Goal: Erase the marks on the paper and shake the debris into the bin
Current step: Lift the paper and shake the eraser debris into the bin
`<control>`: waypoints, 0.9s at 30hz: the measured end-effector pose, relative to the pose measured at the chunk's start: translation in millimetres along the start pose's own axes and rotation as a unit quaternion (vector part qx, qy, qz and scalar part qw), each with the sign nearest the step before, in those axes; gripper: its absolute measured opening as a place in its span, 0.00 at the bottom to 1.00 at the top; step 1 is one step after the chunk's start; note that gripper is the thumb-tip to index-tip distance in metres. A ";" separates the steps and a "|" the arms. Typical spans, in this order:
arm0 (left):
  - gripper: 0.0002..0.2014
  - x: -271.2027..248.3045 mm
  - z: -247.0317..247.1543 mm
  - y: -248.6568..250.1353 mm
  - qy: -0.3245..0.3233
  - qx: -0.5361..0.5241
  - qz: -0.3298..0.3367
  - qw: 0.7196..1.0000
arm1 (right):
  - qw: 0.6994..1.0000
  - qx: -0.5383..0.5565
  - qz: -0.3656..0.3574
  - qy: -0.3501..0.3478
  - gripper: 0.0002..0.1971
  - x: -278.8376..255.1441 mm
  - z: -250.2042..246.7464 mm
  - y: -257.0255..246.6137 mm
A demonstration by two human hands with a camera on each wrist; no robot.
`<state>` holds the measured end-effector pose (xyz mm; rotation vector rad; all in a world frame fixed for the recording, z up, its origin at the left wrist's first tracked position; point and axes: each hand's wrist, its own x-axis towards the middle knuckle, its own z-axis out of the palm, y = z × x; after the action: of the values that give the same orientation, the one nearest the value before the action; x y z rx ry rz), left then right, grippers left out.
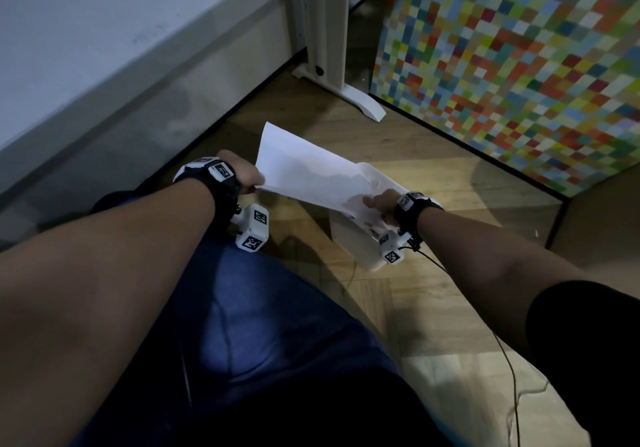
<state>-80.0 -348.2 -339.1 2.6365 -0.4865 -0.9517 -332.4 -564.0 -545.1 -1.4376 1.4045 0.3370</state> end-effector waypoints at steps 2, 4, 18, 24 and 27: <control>0.10 2.5 -1.9 -0.9 0.007 0.002 -0.007 1.000 | 0.996 -0.079 -0.026 0.015 0.20 -8.7 -4.0 -3.5; 0.13 2.3 -2.7 -4.0 0.003 -0.009 -0.013 1.000 | 0.990 -0.135 -0.038 0.016 0.20 -12.0 -9.9 -2.4; 0.04 -109.4 -28.5 46.4 -0.023 -0.092 0.088 0.992 | 0.979 -0.166 -0.101 0.065 0.21 -117.9 -115.5 -31.1; 0.05 -183.5 -77.0 106.4 -0.048 -0.201 0.214 0.955 | 0.967 -0.098 -0.175 0.159 0.14 -231.9 -214.7 -61.4; 0.06 -216.0 -136.4 117.4 -0.005 -0.263 0.252 0.931 | 0.957 -0.038 -0.222 0.181 0.12 -319.5 -231.4 -100.9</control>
<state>-171.7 -344.0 -73.5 1.8955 -0.7432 -0.7879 -436.4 -594.0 -152.6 -1.8972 1.3076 -0.1723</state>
